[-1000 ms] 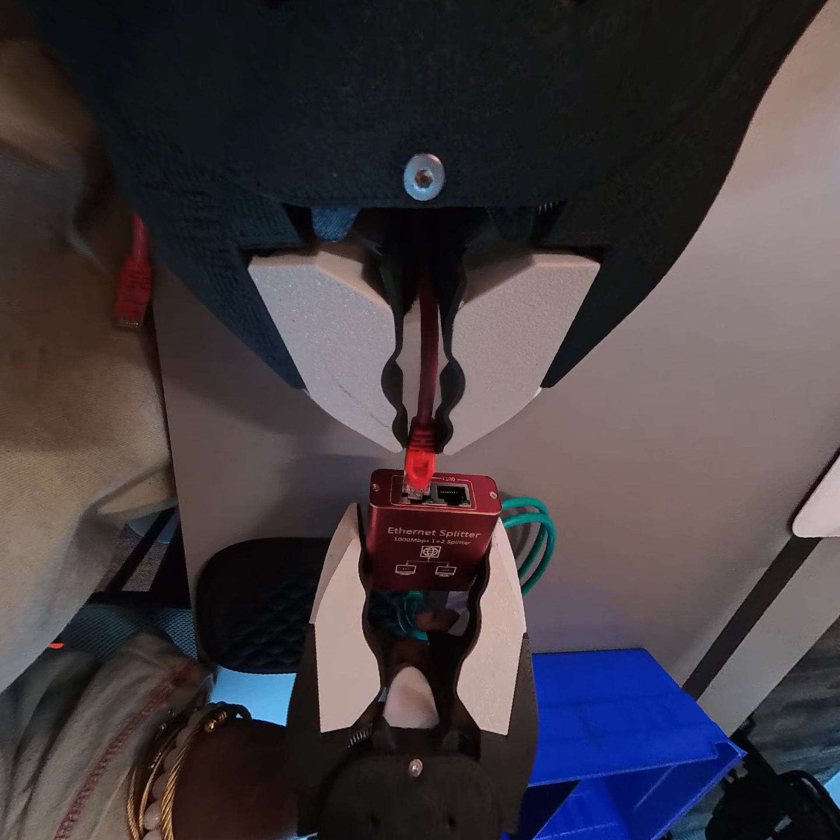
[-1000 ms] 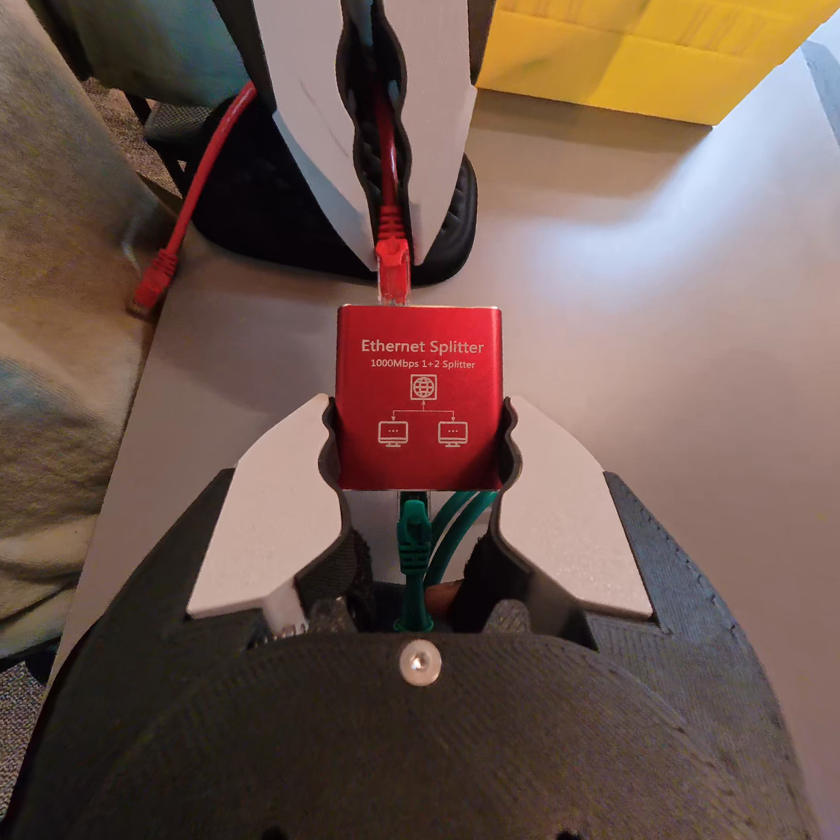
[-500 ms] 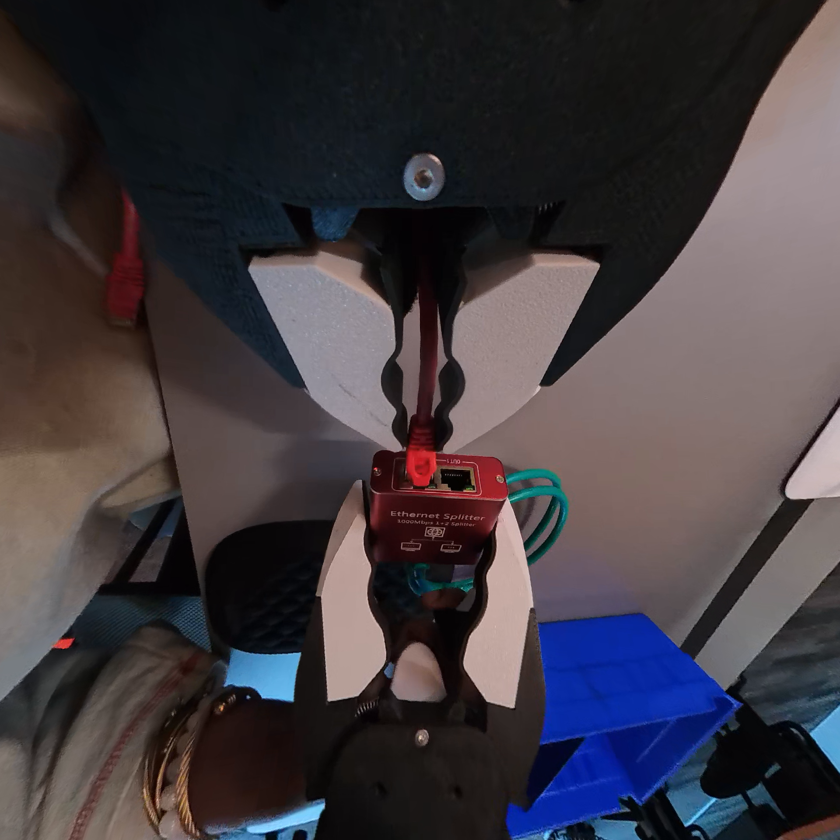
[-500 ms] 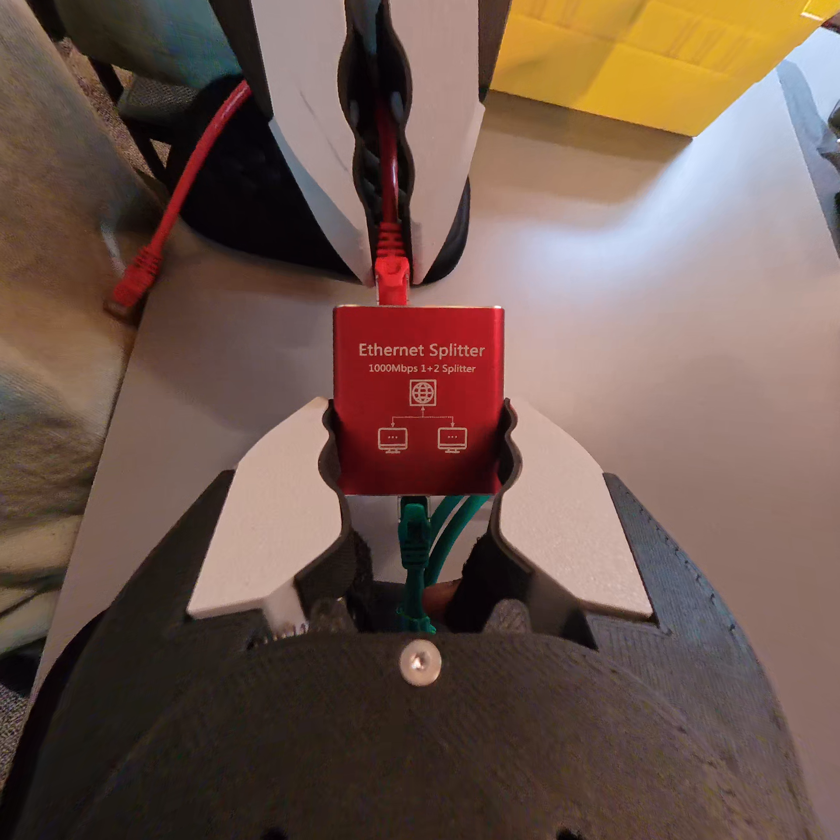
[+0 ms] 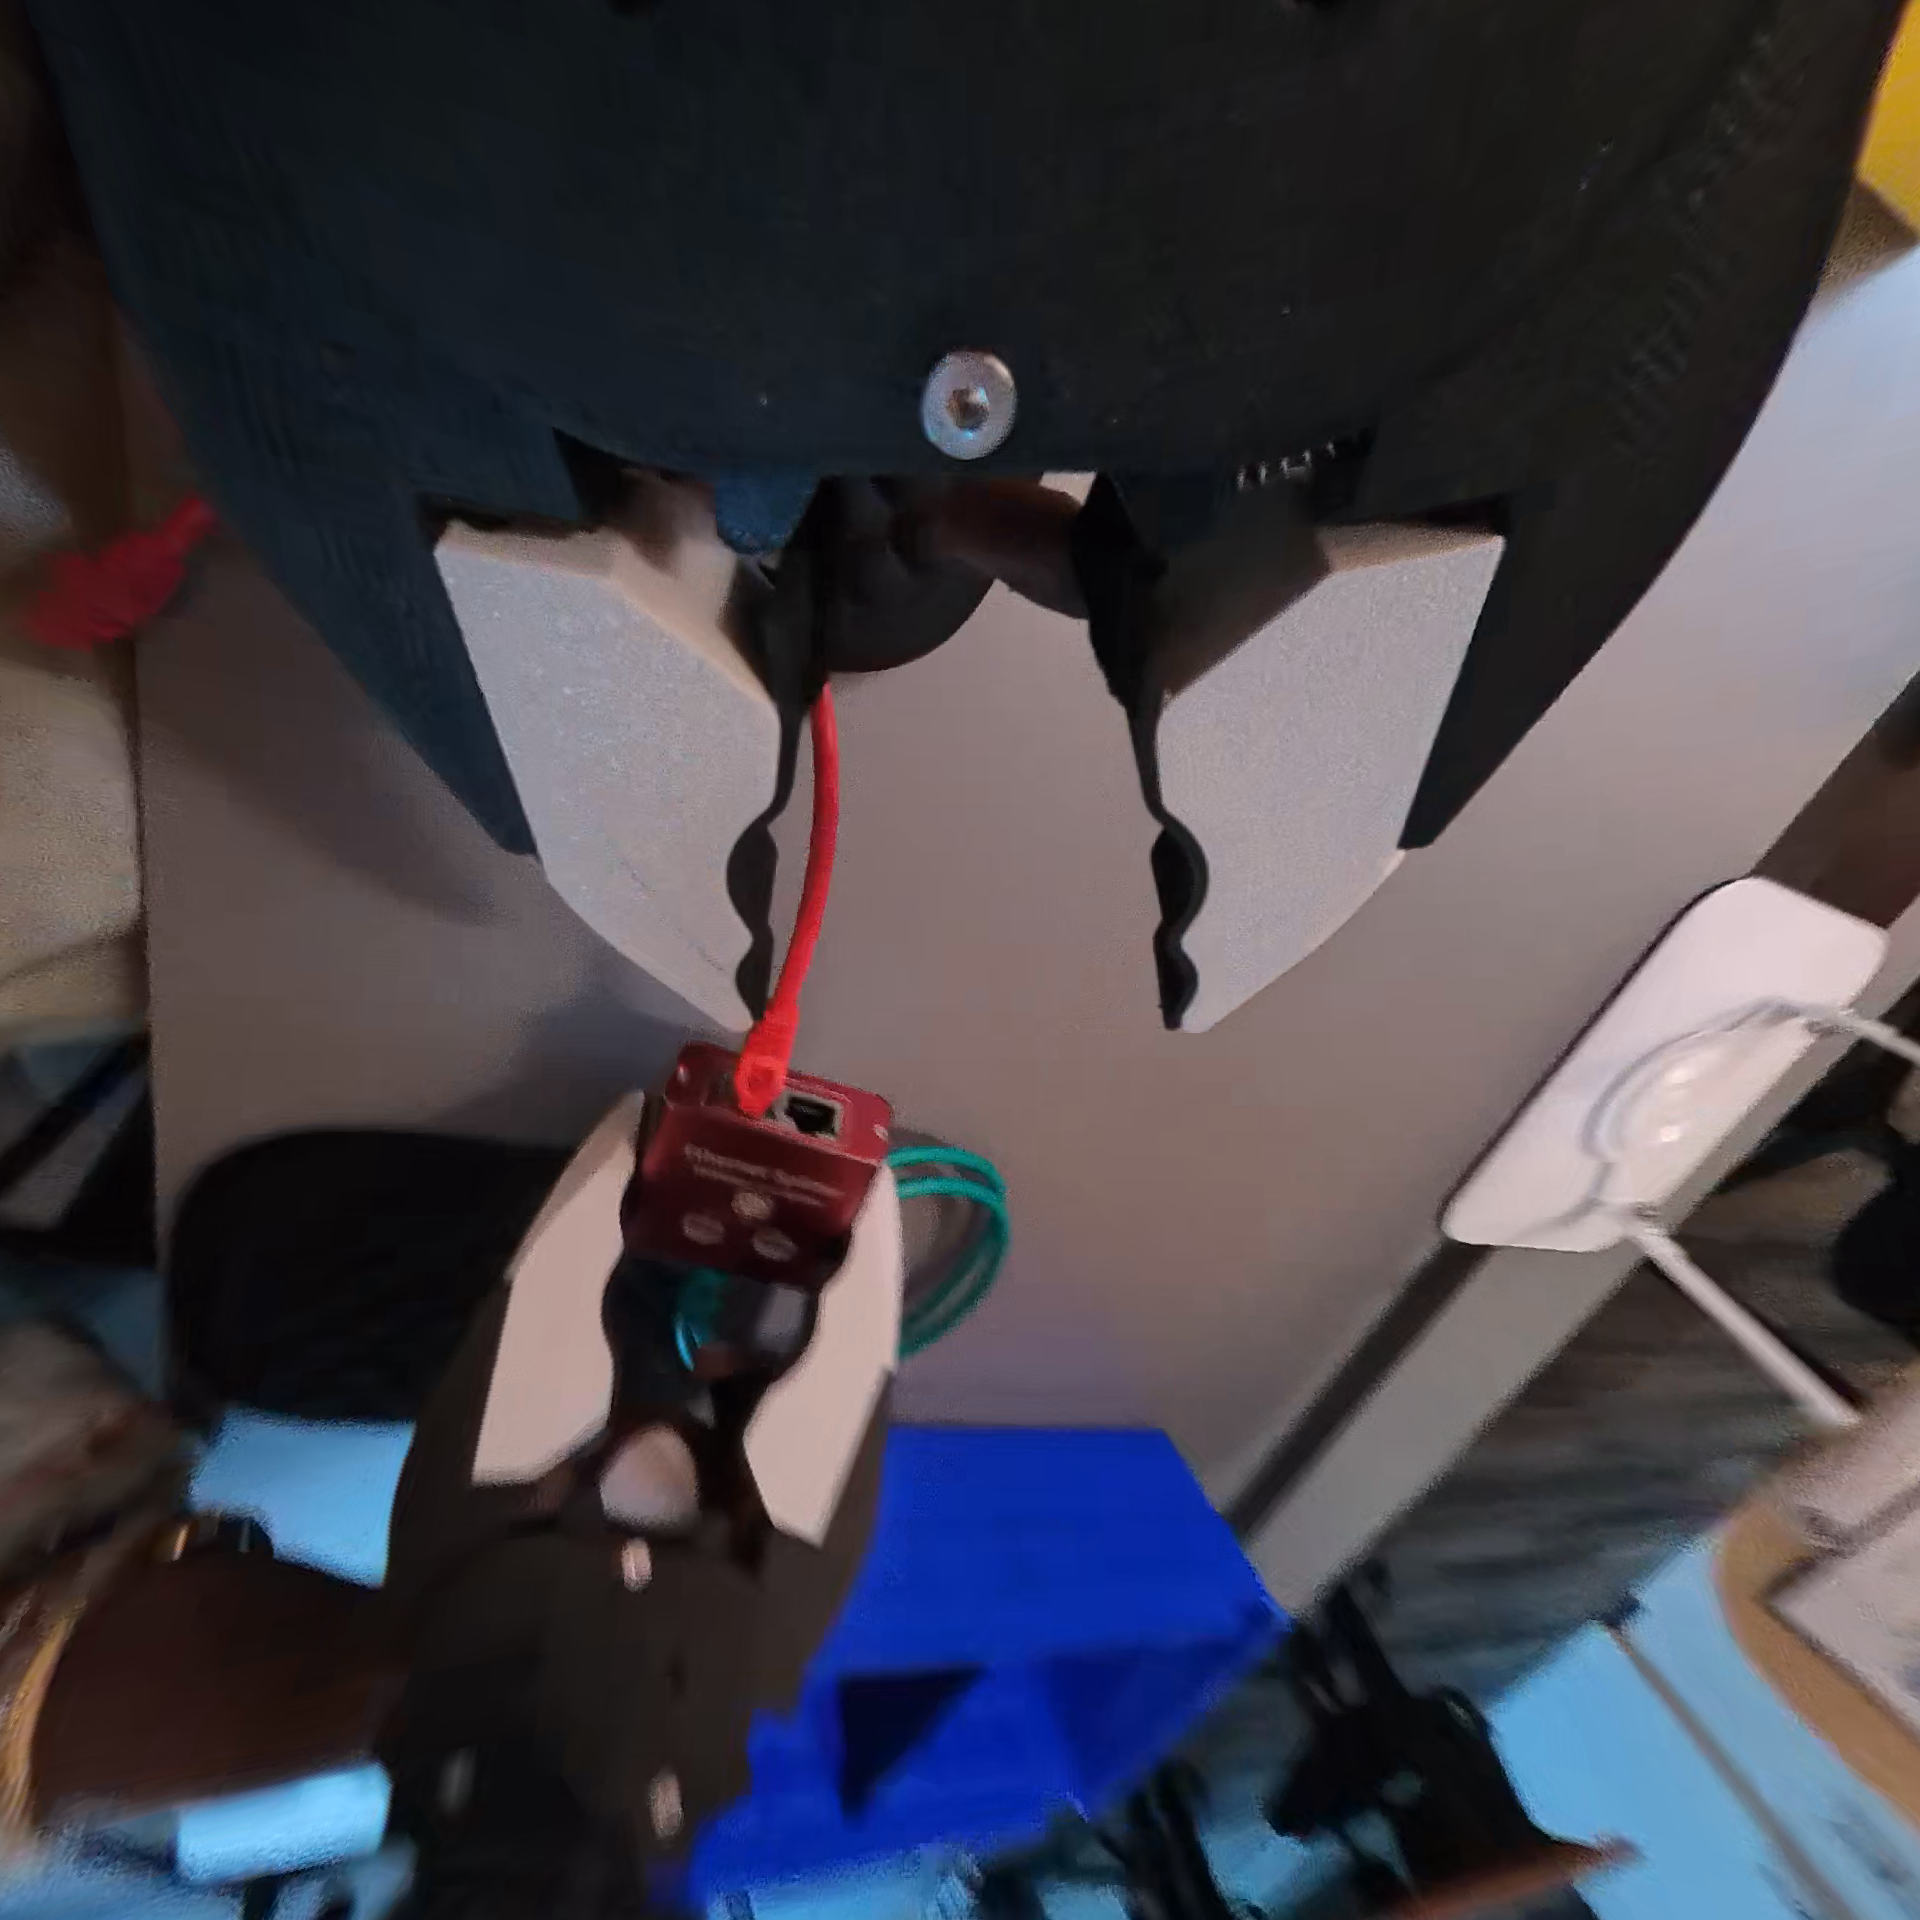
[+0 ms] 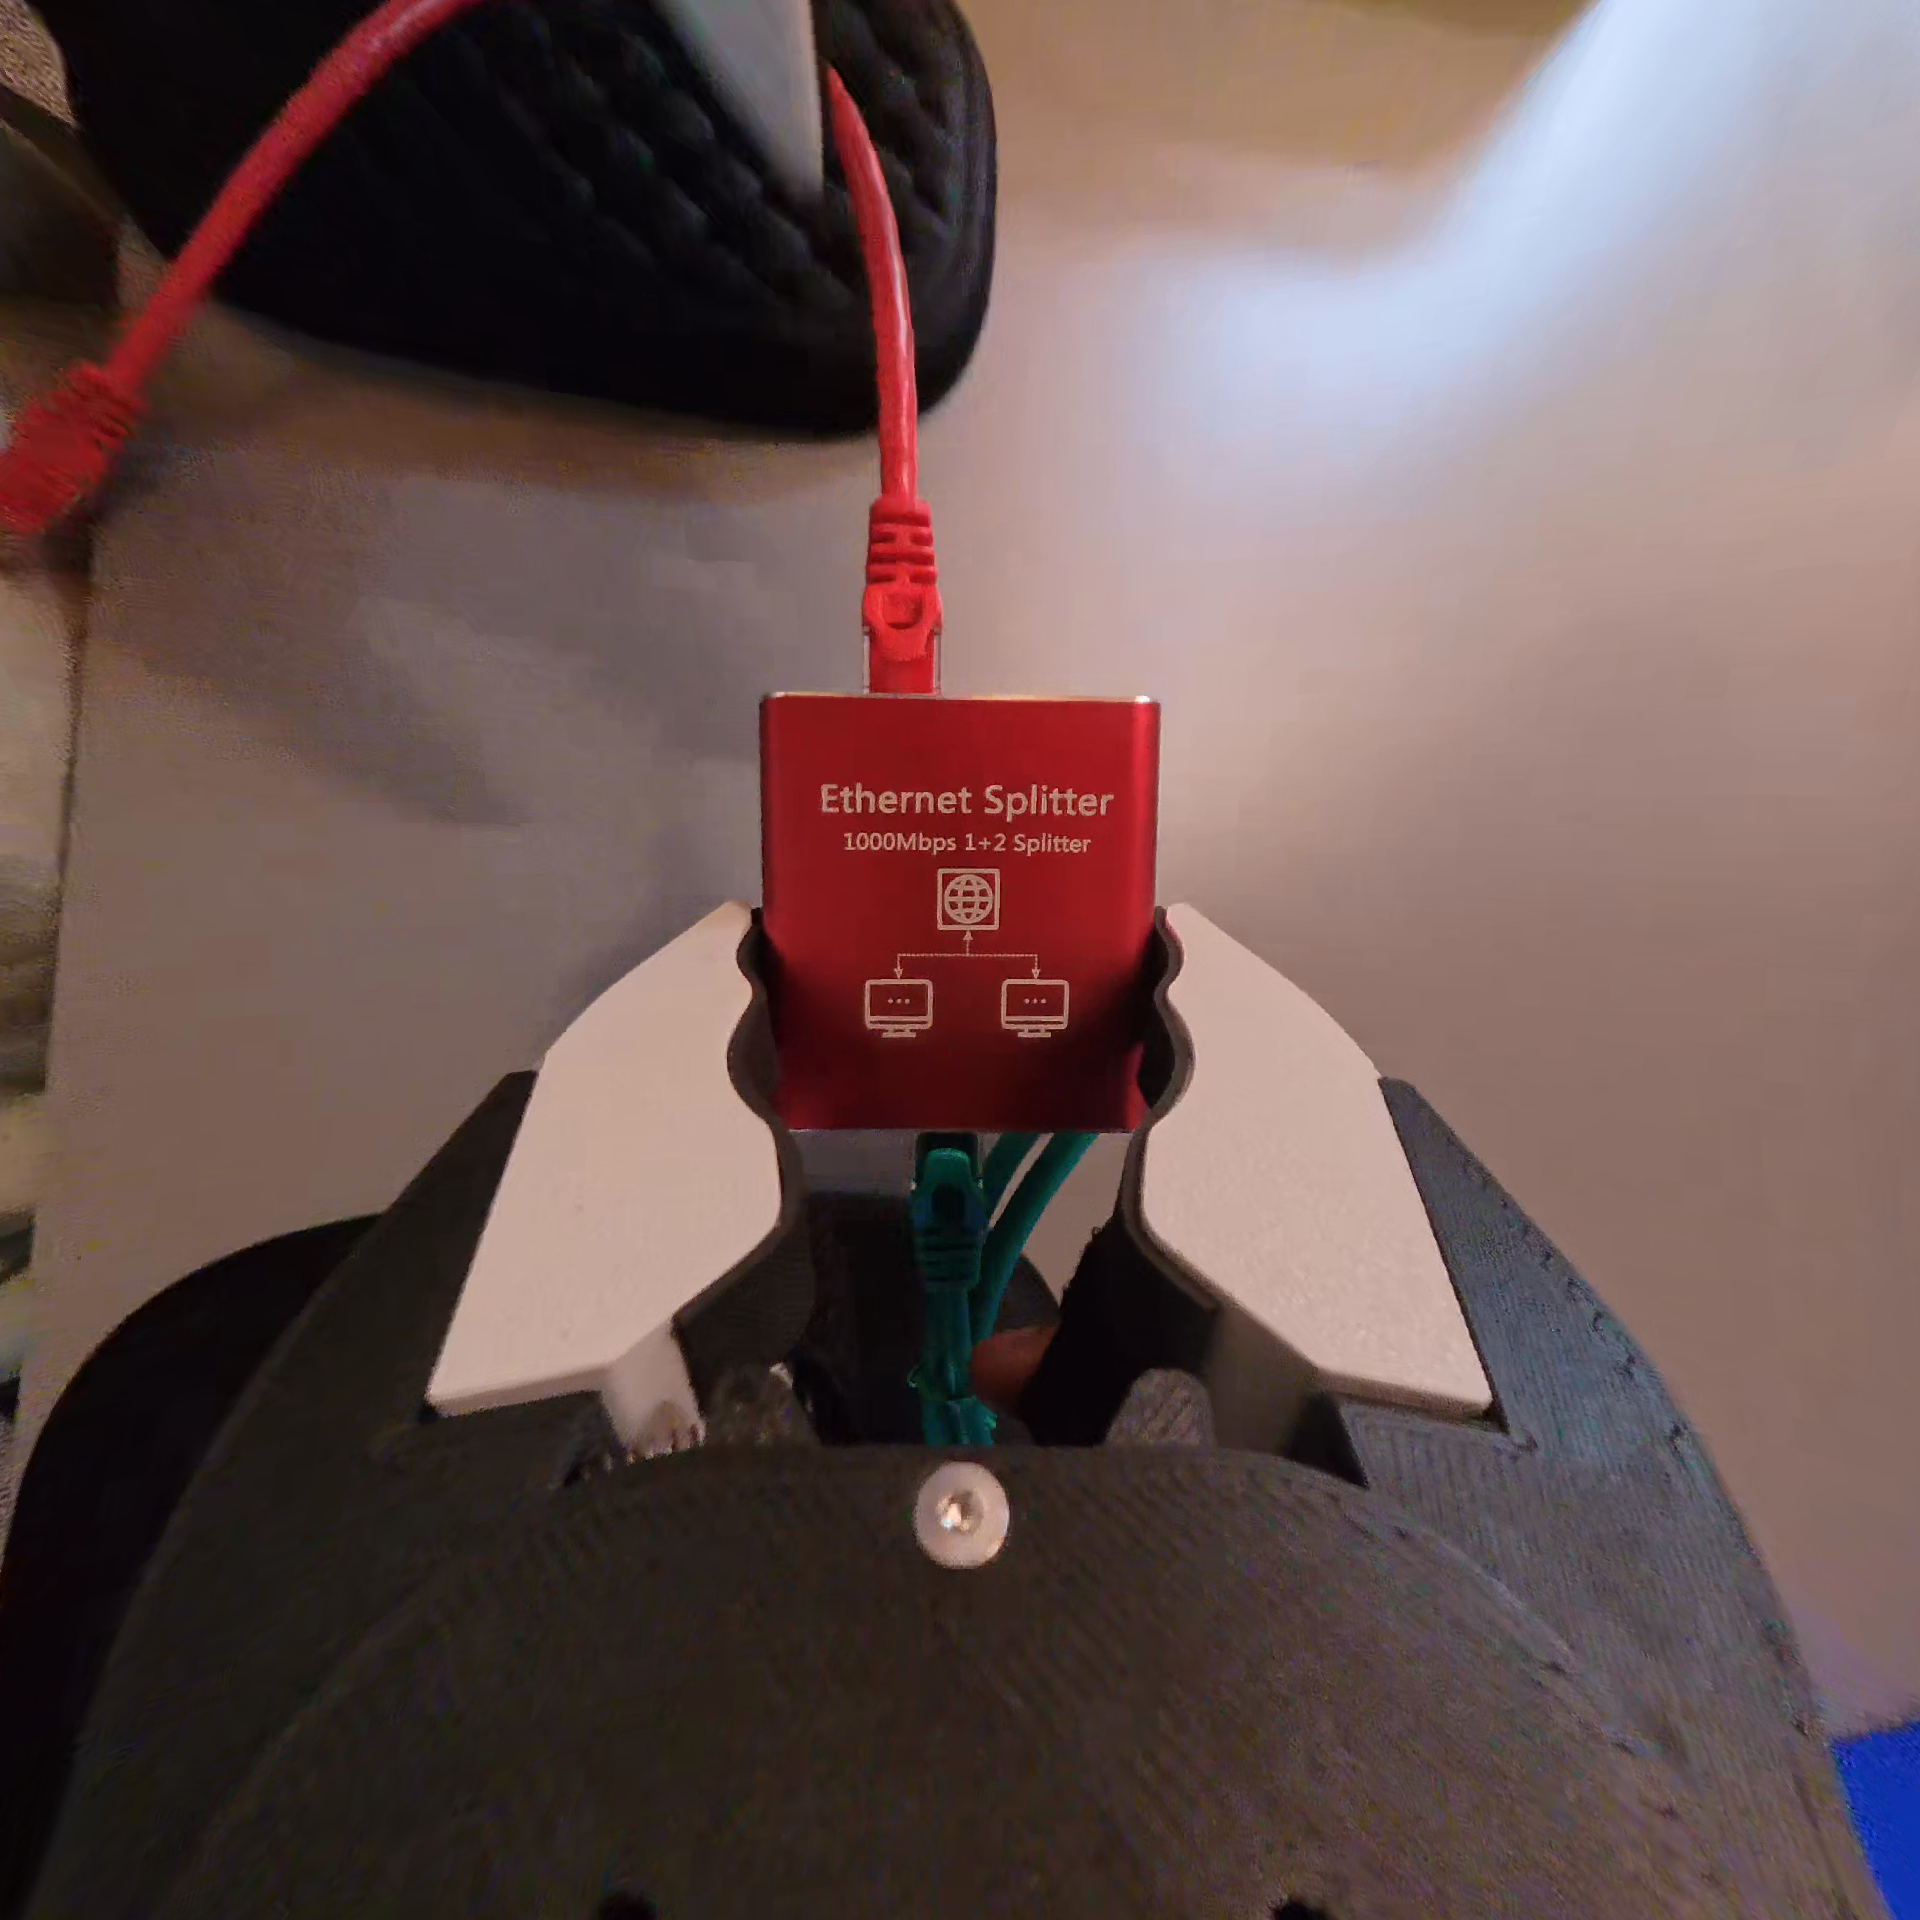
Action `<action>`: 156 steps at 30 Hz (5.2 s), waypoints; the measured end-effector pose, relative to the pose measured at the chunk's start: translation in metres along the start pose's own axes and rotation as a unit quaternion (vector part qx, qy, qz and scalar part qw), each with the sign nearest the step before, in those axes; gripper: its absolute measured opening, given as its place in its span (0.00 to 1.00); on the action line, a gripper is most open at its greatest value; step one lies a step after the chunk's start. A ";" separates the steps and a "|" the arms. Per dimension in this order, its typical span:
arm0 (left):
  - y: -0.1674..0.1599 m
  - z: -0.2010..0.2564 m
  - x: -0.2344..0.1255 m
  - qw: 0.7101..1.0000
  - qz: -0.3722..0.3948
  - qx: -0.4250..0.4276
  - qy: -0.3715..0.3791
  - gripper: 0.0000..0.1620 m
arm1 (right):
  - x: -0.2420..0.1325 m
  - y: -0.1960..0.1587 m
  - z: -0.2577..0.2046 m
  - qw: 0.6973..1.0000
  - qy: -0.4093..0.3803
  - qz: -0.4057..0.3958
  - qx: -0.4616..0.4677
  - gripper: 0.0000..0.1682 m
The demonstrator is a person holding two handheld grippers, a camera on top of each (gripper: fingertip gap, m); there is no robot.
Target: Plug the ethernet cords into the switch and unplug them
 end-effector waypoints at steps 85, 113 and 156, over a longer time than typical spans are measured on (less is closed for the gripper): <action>0.048 0.000 -0.038 0.937 -0.033 0.162 0.308 0.18 | -0.040 0.110 0.011 0.925 -0.099 0.319 0.182 0.03; 0.039 -0.020 -0.065 0.939 0.250 -0.169 -0.164 0.03 | -0.060 0.045 -0.001 0.877 0.010 0.415 0.242 0.41; 0.047 0.029 -0.002 0.965 0.175 0.060 -0.186 0.09 | -0.059 0.078 -0.007 0.897 0.017 0.436 0.078 0.07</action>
Point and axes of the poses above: each gripper's, where its closed fingertips meet, x out along the fingers, y out of its top, z = x × y across the jaws, the point moved 7 cm from there along -x, back along the fingers, and after that the axes turned 9 degrees about -y, right-handed, at the moved point
